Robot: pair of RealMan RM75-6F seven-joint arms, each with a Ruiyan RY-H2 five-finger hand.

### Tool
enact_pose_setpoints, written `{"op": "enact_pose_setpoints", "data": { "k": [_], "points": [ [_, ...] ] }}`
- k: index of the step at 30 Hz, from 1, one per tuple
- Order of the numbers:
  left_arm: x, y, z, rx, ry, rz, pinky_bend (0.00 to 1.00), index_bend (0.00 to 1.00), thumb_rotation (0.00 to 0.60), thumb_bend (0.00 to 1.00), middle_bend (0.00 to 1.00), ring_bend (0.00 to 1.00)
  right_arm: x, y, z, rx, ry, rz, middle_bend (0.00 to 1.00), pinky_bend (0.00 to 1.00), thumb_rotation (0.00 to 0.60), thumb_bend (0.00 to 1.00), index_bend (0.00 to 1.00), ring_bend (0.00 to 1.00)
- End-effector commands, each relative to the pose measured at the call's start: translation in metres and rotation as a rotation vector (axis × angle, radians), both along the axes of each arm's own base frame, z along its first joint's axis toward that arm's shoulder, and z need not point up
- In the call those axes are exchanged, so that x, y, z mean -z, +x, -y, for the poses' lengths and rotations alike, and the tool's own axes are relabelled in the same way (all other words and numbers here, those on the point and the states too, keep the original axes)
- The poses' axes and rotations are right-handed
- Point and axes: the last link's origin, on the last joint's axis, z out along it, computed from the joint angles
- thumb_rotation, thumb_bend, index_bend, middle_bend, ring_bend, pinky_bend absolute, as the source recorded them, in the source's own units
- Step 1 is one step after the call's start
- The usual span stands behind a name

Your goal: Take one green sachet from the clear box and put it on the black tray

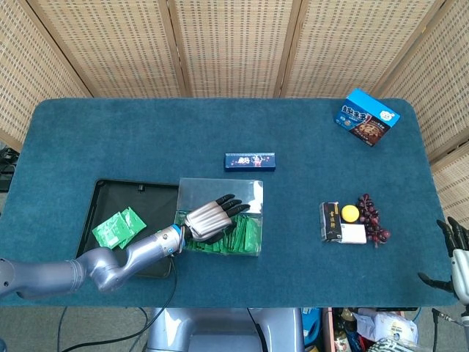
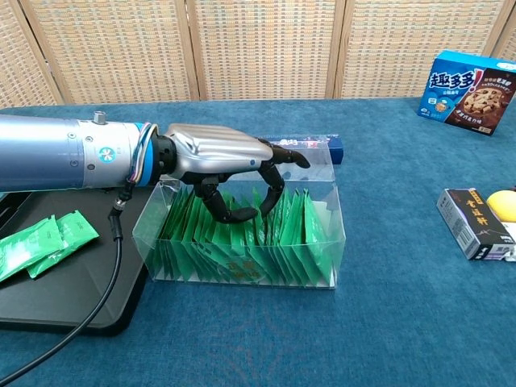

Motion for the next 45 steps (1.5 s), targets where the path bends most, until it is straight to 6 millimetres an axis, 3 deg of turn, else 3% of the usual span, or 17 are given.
{"op": "enact_pose_setpoints", "data": {
  "k": [1,11,32,45],
  "points": [
    [0.0,0.0,0.0,0.0,0.001,0.001,0.0,0.58,0.6,0.53,0.0,0.0,0.0,0.0,0.0,0.0,0.0,0.0,0.0,0.0,0.6,0.0,0.0,0.0],
    [-0.006,0.004,-0.003,-0.002,0.016,0.028,0.0,0.59,0.6,0.53,0.0,0.0,0.0,0.0,0.0,0.0,0.002,0.0,0.0,0.0,0.6,0.0,0.0,0.0],
    [-0.043,0.022,-0.008,-0.005,0.069,0.134,0.0,0.61,0.6,0.53,0.0,0.0,0.0,0.003,-0.001,-0.009,-0.001,0.0,0.0,0.0,0.6,0.0,0.0,0.0],
    [-0.086,0.028,-0.016,-0.015,0.149,0.224,0.0,0.62,0.6,0.53,0.0,0.0,0.001,0.005,-0.002,-0.018,0.002,0.0,0.0,0.0,0.6,0.0,0.0,0.0]
  ]
}}
